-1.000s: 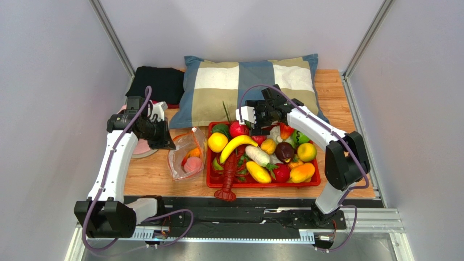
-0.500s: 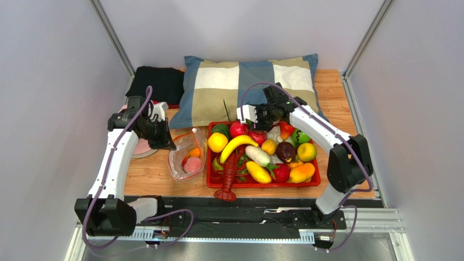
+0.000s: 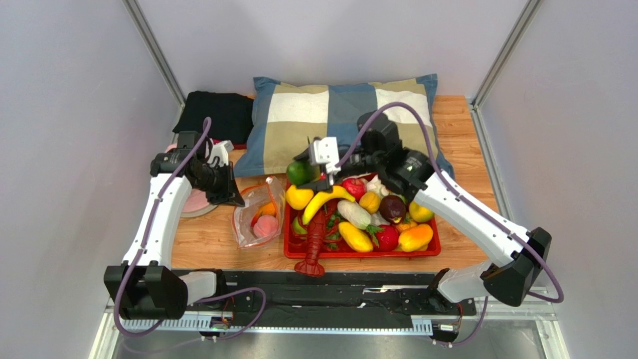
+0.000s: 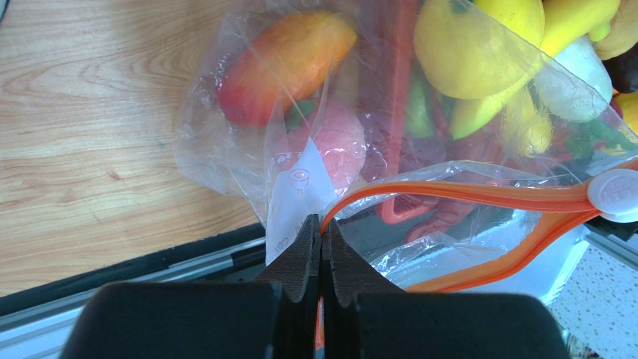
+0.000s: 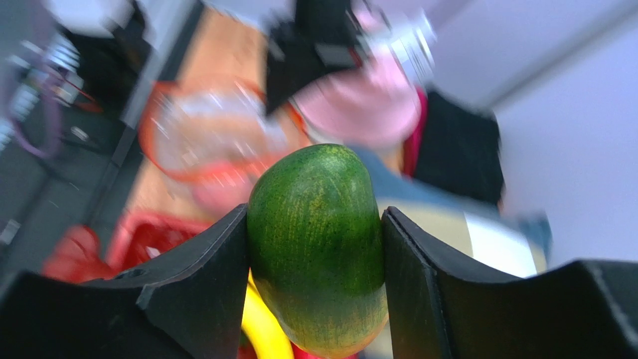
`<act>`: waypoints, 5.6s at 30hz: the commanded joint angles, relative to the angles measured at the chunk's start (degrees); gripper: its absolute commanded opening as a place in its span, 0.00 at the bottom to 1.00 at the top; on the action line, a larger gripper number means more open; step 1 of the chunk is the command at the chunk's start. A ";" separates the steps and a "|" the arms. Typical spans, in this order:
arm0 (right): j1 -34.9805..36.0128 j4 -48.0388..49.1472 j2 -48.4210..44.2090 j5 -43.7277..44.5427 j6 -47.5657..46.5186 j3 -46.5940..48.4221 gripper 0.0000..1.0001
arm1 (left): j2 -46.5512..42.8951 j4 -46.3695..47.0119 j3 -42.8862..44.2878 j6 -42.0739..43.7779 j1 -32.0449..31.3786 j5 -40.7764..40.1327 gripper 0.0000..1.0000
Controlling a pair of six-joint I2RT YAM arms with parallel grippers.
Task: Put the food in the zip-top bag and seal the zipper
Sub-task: Pick up the fake fruit from the bin, then place the fake fruit in the zipper food storage bag, then pick up the fake fruit from the bin.
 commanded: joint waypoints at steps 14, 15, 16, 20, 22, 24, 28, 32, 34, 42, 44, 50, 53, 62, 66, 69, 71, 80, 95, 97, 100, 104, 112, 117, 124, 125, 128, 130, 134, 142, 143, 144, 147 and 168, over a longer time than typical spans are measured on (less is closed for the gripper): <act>20.06 9.51 18.56 -7.11 -11.75 4.70 0.04 | -0.17 -0.02 2.74 -0.02 -0.03 3.18 0.00; 20.06 8.64 19.54 -6.14 -13.24 5.14 0.04 | -0.35 -0.02 2.65 -0.02 -0.03 3.26 0.00; 19.80 7.41 20.24 -5.08 -15.61 5.76 0.05 | -0.61 -0.02 2.48 -0.02 -0.03 3.26 0.00; 19.10 4.33 21.83 1.06 -20.98 5.94 0.22 | -1.05 -0.28 2.65 0.16 -0.03 2.83 0.00; 18.92 2.49 21.66 3.35 -22.30 6.03 0.42 | -1.31 -0.37 2.74 0.24 -0.03 2.83 0.00; 18.83 0.99 20.96 6.17 -23.27 6.82 0.62 | -1.14 -0.37 2.65 0.33 -0.03 2.83 0.00; 18.92 -0.16 18.24 8.72 -21.00 7.87 0.90 | -0.70 -0.46 3.00 0.33 -0.03 3.18 0.00; 18.92 -0.25 14.20 10.47 -14.77 8.40 0.96 | 0.00 -0.46 3.53 0.24 -0.03 3.61 0.00; 17.96 -0.43 10.96 11.45 -9.23 8.05 0.96 | 0.26 -0.55 3.88 0.16 -0.03 3.79 0.00; 1.91 -11.38 0.92 16.54 8.18 2.43 0.95 | -0.26 -0.55 3.71 0.16 -0.03 4.93 0.00; -2.16 -14.64 -1.53 18.39 9.68 -0.38 0.95 | -0.17 -0.46 3.62 -0.02 -0.03 5.20 0.00; -16.49 -20.80 -2.60 25.50 18.28 -3.38 0.93 | 0.70 -0.28 3.79 -0.11 -0.12 5.64 0.00; -21.41 -23.44 -1.90 28.14 24.16 -3.90 0.90 | 1.14 -0.20 3.71 0.07 -0.03 5.64 0.00; -26.17 -23.19 -1.81 36.05 33.49 -8.82 0.84 | 0.62 -0.02 3.18 0.07 -0.03 5.37 0.00; -27.31 -23.36 -1.28 36.41 36.40 -9.88 0.84 | 0.53 -0.20 3.18 0.24 -0.03 5.20 0.00; -27.31 -23.45 -0.49 35.09 37.37 -10.14 0.83 | 0.53 -0.20 3.09 0.24 -0.03 5.11 0.00; -27.40 -22.75 -0.05 35.70 37.37 -10.67 0.83 | 0.53 -0.11 3.18 0.16 0.06 5.11 0.00; -27.40 -22.05 2.76 35.88 38.51 -11.55 0.82 | 0.71 -0.55 3.62 0.42 -0.03 4.76 0.00; -27.40 -21.78 3.38 32.90 39.30 -11.46 0.55 | 1.41 -0.72 4.06 0.60 -0.03 4.23 0.00; -27.31 -22.66 2.94 31.93 39.39 -10.50 0.44 | 1.32 -0.72 4.06 0.60 -0.03 4.32 0.00; -27.23 -23.63 1.45 28.86 39.48 -9.09 0.34 | 1.50 -0.72 4.15 0.68 -0.03 4.49 0.00; -26.96 -23.28 -2.32 20.09 39.91 -7.42 0.27 | 1.67 -0.81 4.15 0.68 -0.03 5.37 0.00; -9.59 -8.96 -7.61 15.84 35.03 -4.08 0.24 | 2.29 -0.99 4.41 0.51 -0.03 7.21 0.00; 7.63 -0.19 -4.98 21.02 21.66 -2.58 0.24 | 5.18 -2.39 7.22 0.95 -0.03 9.68 0.00; 20.49 10.29 2.22 24.98 4.68 -4.69 0.24 | 5.01 -2.22 6.78 0.16 -0.03 12.67 0.00; 21.20 11.43 4.76 25.85 3.80 -4.69 0.24 | 4.75 -2.22 6.70 0.16 -0.03 12.67 0.00; 21.99 13.54 10.73 28.93 3.00 -3.38 0.25 | 4.22 -2.31 6.78 0.33 -0.03 12.84 0.00; 21.99 14.16 13.30 32.43 3.09 -1.28 0.25 | 4.05 -2.39 6.78 0.42 -0.03 12.67 0.00; 21.99 13.12 18.40 35.79 3.27 2.50 0.53 | 3.69 -2.57 6.61 0.51 -0.03 12.49 0.00; 21.91 4.51 10.79 32.55 6.70 4.36 0.99 | 3.96 -2.57 7.22 0.77 -0.03 12.67 0.00; 21.73 1.71 9.28 31.76 6.69 3.75 1.00 | 3.96 -2.57 7.22 0.86 -0.03 12.76 0.00; 20.60 0.38 7.96 30.88 6.87 3.22 1.00 | 4.04 -2.57 7.22 0.86 -0.12 12.93 0.00; 16.22 -4.63 2.42 27.54 7.66 -0.02 1.00 | 3.96 -2.48 7.13 0.86 -0.03 13.37 0.00; -9.56 -22.48 9.52 15.33 6.35 -4.09 0.65 | 4.22 -1.69 6.08 0.42 -0.03 13.20 0.00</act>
